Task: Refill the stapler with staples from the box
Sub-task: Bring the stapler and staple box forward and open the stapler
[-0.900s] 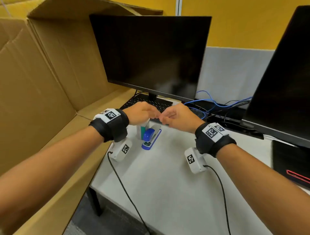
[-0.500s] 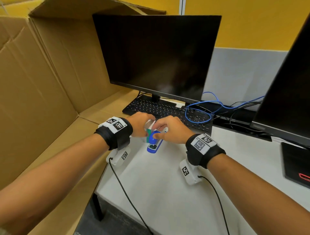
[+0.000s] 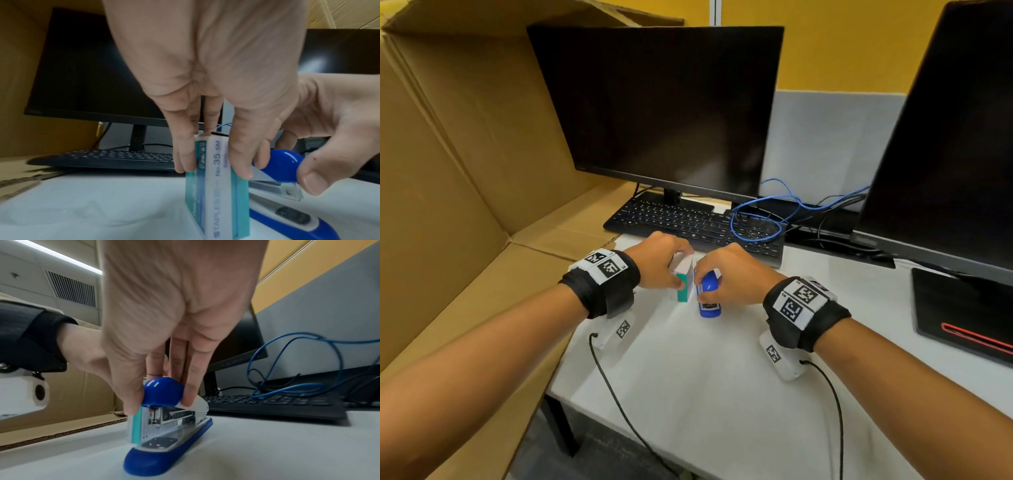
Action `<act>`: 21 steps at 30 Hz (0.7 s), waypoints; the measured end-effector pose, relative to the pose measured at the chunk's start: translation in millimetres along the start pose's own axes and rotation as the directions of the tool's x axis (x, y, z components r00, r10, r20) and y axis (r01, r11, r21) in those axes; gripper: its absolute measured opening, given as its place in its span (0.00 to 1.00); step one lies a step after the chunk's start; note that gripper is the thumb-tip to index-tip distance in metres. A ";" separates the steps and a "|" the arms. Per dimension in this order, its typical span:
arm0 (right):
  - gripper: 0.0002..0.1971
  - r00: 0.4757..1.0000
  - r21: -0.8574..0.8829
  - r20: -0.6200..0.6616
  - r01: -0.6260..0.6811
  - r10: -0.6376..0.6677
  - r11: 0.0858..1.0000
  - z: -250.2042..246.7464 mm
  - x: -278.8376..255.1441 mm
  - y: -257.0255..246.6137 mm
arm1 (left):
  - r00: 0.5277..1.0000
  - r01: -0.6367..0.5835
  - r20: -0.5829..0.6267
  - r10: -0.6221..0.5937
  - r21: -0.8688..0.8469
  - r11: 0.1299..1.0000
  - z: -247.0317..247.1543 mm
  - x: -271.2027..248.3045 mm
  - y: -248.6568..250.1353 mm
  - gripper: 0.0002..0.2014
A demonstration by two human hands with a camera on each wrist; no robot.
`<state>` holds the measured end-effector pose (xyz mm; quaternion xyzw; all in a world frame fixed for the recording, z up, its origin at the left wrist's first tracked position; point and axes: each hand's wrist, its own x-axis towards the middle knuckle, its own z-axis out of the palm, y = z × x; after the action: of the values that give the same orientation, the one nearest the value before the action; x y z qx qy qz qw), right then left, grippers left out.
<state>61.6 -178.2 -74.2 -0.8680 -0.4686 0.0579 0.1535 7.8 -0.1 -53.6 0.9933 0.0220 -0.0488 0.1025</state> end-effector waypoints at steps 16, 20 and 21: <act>0.19 0.956 -0.009 -0.024 -0.294 0.293 0.956 -32.8 -180.6 49.0 | 0.924 -0.374 0.057 0.378 -0.070 0.925 41.2 -1.9 157.6 0.34; 0.22 0.941 -0.005 -0.029 -0.338 0.338 0.941 -32.4 -209.6 57.0 | 0.909 -0.404 0.085 0.408 -0.061 0.913 47.1 -4.1 174.3 0.34; 0.22 0.939 -0.001 -0.027 -0.342 0.342 0.940 -32.1 -214.4 57.8 | 0.907 -0.408 0.089 0.412 -0.060 0.911 47.9 -5.6 176.1 0.34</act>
<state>-3.4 -392.9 -71.6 -0.9374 -0.3088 0.0710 0.1446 7.3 -182.4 -64.2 0.9698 -0.1913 -0.0750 0.1314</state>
